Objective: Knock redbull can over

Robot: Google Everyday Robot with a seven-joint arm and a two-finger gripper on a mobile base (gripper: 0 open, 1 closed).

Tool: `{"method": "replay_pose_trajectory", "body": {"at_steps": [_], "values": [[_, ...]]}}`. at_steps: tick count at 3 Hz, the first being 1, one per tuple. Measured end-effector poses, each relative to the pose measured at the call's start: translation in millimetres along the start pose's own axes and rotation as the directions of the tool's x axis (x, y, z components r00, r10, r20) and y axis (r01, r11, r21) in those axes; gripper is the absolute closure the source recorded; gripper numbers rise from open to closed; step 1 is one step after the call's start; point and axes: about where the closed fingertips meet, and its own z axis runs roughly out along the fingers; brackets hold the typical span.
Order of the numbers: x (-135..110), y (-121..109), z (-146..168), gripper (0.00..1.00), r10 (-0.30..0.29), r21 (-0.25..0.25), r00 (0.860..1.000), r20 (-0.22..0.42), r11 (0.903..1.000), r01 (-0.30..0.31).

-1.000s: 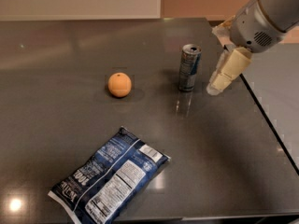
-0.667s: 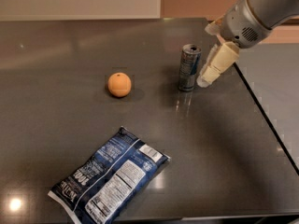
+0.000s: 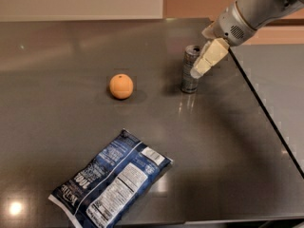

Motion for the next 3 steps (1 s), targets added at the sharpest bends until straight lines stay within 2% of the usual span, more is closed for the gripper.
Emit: {"method": "replay_pose_trajectory", "body": {"at_steps": [1,2,3], "values": [[4.3,-9.6,9.8,0.0,0.025,-0.017,1.0,0.006,0.9995,-0.025],[4.2,-5.1,13.7,0.13,0.024,-0.04,1.0,0.016,0.9989,-0.024],[1.8,5.3,14.1,0.36,0.011,-0.067,1.0,0.027,0.9977,-0.009]]}}
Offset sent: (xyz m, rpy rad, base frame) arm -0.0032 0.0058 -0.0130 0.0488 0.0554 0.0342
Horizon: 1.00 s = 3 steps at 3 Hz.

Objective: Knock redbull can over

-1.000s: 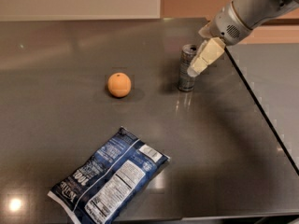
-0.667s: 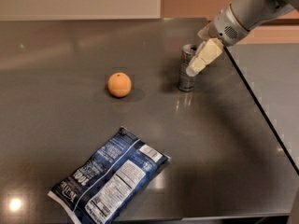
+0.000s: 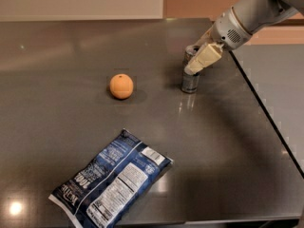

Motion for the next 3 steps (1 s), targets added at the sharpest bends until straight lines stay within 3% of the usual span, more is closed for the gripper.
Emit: {"method": "replay_pose_trajectory", "body": {"at_steps": [2,3], "values": [[-6.5,20.2,-18.3,0.83,-0.053,0.002,0.999,0.012,0.9986,0.053],[-13.2,35.0,-34.3,1.0,-0.087,0.011,0.994,-0.071,0.996,0.088]]}}
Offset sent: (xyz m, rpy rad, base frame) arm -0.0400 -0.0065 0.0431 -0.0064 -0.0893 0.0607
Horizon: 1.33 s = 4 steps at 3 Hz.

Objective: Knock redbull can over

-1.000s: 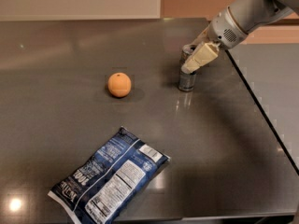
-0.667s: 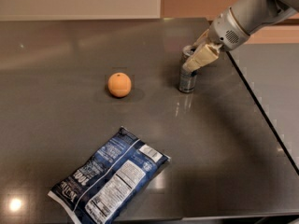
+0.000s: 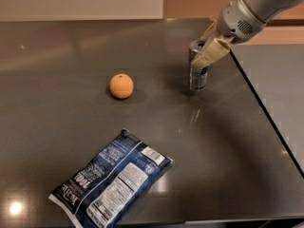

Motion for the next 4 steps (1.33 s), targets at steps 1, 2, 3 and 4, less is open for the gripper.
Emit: {"method": "replay_pose_trajectory", "body": {"at_steps": [1,2,3,4], "values": [[1.6,8.4,-6.6,1.0,-0.046,0.002,0.98,-0.192,0.9989,0.048],[5.7,11.8,-6.0,1.0,-0.095,-0.019,0.929,-0.358,0.9953,0.095],[7.3,14.4,-1.7,1.0,-0.143,-0.052,0.887,-0.439,0.9897,0.134],[11.5,15.3,11.9,0.82,-0.187,-0.096,0.853,-0.488,0.9823,0.161]]}}
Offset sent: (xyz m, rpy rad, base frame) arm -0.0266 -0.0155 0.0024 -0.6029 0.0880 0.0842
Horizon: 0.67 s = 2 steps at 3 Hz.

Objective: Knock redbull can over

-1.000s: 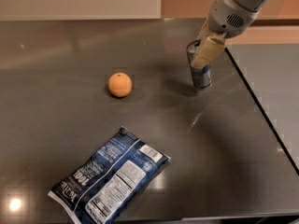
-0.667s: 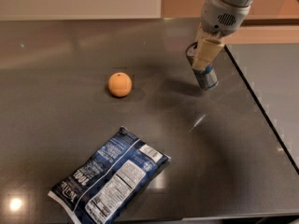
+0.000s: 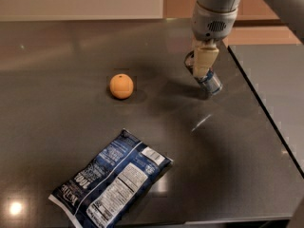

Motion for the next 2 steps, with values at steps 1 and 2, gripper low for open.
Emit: {"method": "replay_pose_trajectory", "body": {"at_steps": [1,2], "values": [[-4.6,0.7,19.5,0.59,-0.053,-0.036,0.998,-0.039,0.998,0.051],[-9.3,3.1,37.1,0.35,-0.097,-0.069,0.993,-0.063,0.9933,0.093]]}}
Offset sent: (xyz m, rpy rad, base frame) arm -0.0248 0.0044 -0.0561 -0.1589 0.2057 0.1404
